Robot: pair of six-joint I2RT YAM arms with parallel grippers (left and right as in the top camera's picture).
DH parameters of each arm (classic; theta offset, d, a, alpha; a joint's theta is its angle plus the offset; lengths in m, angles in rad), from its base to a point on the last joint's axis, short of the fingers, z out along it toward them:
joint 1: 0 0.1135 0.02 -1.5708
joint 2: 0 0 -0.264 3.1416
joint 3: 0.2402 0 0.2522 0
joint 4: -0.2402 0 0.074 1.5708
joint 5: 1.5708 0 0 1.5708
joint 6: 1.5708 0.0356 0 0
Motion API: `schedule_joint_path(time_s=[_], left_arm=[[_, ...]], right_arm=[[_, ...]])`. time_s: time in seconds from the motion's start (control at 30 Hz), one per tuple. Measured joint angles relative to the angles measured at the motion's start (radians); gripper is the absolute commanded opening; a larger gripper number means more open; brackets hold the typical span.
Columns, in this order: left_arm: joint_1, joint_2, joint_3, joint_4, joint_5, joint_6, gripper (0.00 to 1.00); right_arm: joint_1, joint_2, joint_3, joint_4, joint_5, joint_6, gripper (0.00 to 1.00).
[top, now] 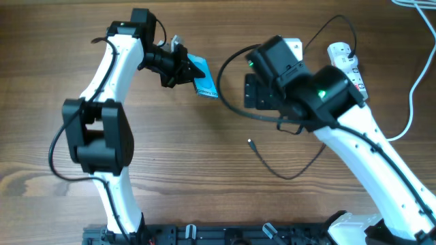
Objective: Plug charger to phone and switch on socket
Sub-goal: 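Release the phone from the right gripper and move it toward the cable plug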
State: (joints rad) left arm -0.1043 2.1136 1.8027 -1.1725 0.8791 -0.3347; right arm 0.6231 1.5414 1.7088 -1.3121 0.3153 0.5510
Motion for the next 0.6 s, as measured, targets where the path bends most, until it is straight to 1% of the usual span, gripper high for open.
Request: schedule_joint_path(time_s=[0.03,0.1,0.13,0.17,0.2,0.23,0.3,0.4,0.5,0.6], left_arm=[[-0.002,-0.024,-0.001,-0.002,-0.006,0.015,0.04],[-0.004,-0.100,-0.003,-0.015,-0.035,0.046,0.04],[-0.004,-0.140,-0.003,-0.021,-0.055,0.056,0.04],[-0.004,-0.182,-0.003,-0.028,-0.076,0.062,0.04],[-0.006,-0.244,-0.003,-0.039,-0.113,0.071,0.04],[-0.007,-0.287,-0.003,-0.051,-0.143,0.077,0.04],[-0.019,-0.413,-0.003,-0.101,-0.241,0.091,0.04],[-0.054,-0.515,-0.003,-0.156,-0.354,0.097,0.04],[-0.070,-0.552,-0.026,-0.167,-0.414,0.098,0.04],[-0.062,-0.557,-0.084,-0.155,-0.453,0.096,0.04]], right_arm=[[-0.017,0.000,-0.019,-0.001,-0.011,-0.013,0.80],[-0.048,0.002,-0.063,0.000,-0.030,-0.042,0.79],[-0.057,0.002,-0.082,0.000,-0.036,-0.057,0.80],[-0.063,0.002,-0.102,0.003,-0.043,-0.063,0.85],[-0.068,0.002,-0.130,0.011,-0.052,-0.069,0.94],[-0.068,0.002,-0.159,0.021,-0.065,-0.078,1.00],[-0.068,0.003,-0.235,0.075,-0.112,-0.089,0.99],[-0.068,0.005,-0.340,0.174,-0.187,-0.119,1.00],[-0.068,0.006,-0.430,0.249,-0.254,-0.136,1.00],[-0.068,0.007,-0.495,0.286,-0.317,-0.145,0.99]])
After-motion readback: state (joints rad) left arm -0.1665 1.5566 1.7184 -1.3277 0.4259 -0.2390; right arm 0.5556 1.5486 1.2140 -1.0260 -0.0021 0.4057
